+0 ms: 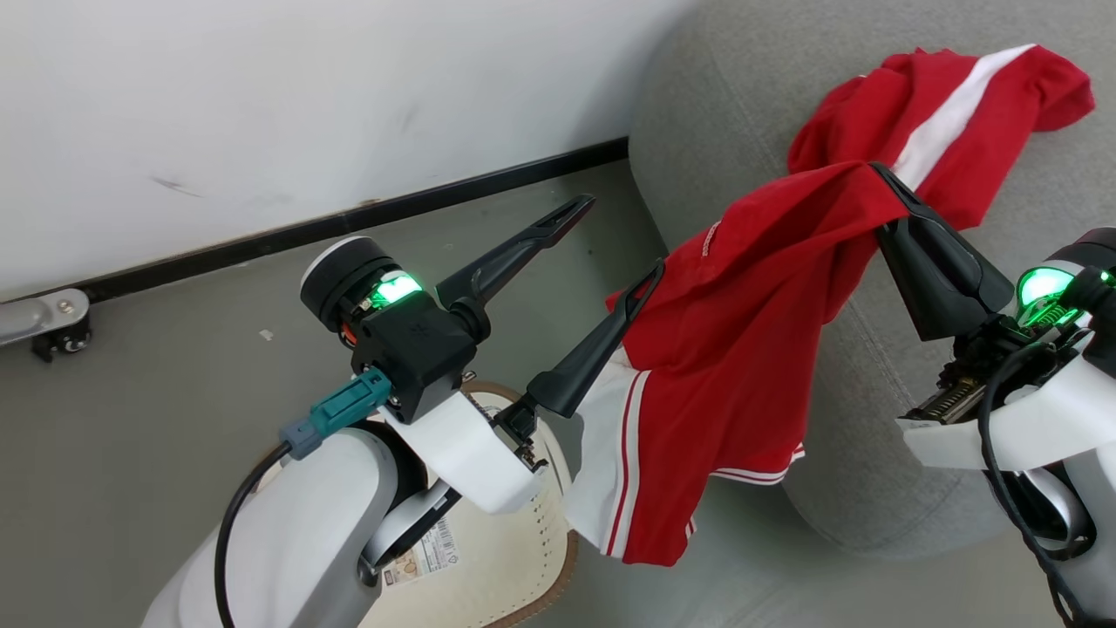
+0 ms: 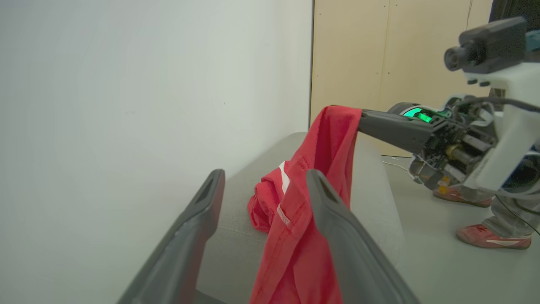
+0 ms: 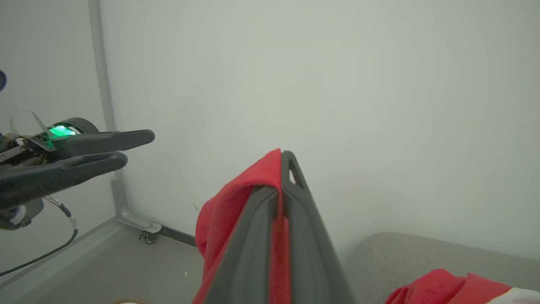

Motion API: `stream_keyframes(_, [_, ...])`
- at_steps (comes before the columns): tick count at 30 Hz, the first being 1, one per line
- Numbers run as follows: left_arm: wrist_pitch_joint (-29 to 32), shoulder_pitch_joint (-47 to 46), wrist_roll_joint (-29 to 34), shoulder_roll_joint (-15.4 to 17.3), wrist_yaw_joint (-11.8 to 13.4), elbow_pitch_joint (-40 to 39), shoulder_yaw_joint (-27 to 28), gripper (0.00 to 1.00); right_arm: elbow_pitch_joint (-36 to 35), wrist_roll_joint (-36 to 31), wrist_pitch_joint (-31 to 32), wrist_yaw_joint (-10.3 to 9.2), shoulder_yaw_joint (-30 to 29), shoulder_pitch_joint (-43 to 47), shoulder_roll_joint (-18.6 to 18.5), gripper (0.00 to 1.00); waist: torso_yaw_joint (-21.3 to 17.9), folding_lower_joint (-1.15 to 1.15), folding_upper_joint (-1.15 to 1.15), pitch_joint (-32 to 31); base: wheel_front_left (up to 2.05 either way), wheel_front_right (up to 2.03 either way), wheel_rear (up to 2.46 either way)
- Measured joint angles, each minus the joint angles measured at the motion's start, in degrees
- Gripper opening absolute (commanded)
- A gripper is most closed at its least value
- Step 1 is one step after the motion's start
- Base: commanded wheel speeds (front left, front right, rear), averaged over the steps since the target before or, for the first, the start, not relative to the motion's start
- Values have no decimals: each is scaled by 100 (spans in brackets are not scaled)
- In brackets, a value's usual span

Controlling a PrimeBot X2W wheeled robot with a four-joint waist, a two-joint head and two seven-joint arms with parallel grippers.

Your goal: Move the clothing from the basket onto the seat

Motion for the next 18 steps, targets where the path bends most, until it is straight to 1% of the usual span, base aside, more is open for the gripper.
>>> stream_keyframes(8, [35, -99, 3, 49, 0, 18, -7, 100, -178, -19, 0, 0, -80, 31, 108, 0, -346, 0, 0, 142, 0, 0, 0])
stream_keyframes(18, [126, -124, 63, 204, 1, 4, 33, 100, -288, -20, 0, 0, -74, 107, 199, 0, -724, 0, 0, 320, 0, 0, 0])
